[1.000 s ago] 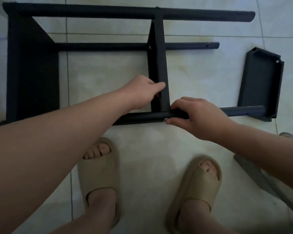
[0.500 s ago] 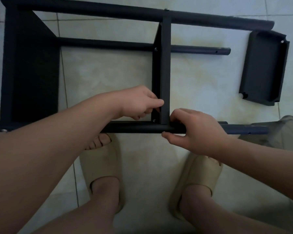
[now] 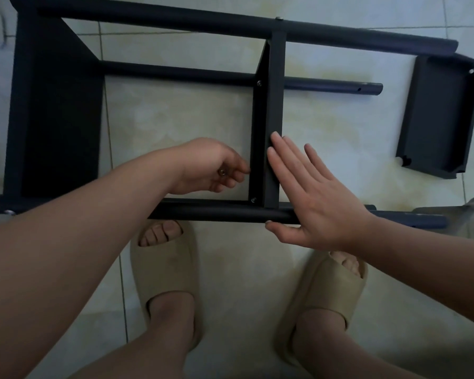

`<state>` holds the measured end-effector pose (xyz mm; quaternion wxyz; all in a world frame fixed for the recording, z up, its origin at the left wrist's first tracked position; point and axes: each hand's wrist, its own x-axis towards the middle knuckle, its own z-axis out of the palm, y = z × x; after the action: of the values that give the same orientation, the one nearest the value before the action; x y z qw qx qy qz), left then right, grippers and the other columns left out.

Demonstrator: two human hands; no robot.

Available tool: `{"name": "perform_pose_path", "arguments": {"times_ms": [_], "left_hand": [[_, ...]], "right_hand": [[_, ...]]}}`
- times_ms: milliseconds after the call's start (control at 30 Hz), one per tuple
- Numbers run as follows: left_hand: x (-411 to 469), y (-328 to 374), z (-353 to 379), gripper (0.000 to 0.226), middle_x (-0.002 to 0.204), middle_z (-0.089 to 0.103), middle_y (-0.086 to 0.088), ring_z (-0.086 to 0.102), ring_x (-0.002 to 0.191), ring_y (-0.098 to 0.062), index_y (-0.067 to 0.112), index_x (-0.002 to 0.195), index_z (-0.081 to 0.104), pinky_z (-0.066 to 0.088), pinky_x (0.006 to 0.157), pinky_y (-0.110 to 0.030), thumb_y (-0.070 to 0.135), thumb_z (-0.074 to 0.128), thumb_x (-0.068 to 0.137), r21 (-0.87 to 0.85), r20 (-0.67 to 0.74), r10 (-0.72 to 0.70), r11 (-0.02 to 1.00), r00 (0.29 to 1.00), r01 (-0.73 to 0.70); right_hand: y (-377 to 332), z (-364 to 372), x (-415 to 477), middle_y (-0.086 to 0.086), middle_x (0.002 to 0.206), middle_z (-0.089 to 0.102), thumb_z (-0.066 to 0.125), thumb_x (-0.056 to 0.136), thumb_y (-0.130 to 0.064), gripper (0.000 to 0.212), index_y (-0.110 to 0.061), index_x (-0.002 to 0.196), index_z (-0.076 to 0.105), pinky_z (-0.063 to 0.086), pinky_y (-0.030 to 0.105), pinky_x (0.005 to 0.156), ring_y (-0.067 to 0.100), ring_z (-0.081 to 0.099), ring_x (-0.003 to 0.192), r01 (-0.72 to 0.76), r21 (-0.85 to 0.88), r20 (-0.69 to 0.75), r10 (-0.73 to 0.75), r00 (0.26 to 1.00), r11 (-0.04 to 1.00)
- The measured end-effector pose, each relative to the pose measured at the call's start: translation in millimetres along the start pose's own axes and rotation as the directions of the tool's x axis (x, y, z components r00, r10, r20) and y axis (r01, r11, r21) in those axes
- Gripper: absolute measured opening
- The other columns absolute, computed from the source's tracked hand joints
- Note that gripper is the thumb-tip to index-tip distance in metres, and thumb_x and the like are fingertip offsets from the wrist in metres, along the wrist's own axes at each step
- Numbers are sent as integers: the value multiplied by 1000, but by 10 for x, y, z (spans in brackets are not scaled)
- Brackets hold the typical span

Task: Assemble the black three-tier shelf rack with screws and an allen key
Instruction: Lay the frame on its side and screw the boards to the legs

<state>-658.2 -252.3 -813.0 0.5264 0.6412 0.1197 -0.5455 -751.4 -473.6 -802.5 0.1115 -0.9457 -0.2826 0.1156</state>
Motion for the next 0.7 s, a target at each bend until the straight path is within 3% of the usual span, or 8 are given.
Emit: {"name": "perform_pose_path", "arguments": {"times_ms": [100,200,433,700], "left_hand": [[41,13,-70,41,84,73,-6,69,70,-12,6,97,68,54,58,-20,-15,33,89,-118,37,-37,992,999,41],[87,32,-123,44,80,77,-2,73,74,-10,7,98,67,57,62,-19,-20,34,91,-146,103,-14,989,995,29],[145,52,-258,24,101,77,-9,74,97,-18,8,110,65,58,72,-22,-5,47,99,-82,238,-5,996,971,26],[258,90,-246,12,91,78,-6,76,85,-15,7,104,67,58,64,-21,15,62,97,101,226,-79,993,971,57]], "right_hand": [[7,25,-3,19,169,2,44,94,-64,98,2,160,12,14,55,126,32,2,157,8,7,-9,-8,1000,1000],[14,36,3,19,169,2,46,94,-63,99,2,160,12,16,54,126,32,3,157,15,24,-13,-15,1000,1000],[13,42,8,18,169,5,50,92,-62,99,2,160,15,24,56,123,32,6,157,16,59,-28,-14,1000,998],[22,43,11,18,169,6,52,91,-62,100,2,159,17,25,57,122,33,7,157,10,73,-17,-9,1000,997]]}}
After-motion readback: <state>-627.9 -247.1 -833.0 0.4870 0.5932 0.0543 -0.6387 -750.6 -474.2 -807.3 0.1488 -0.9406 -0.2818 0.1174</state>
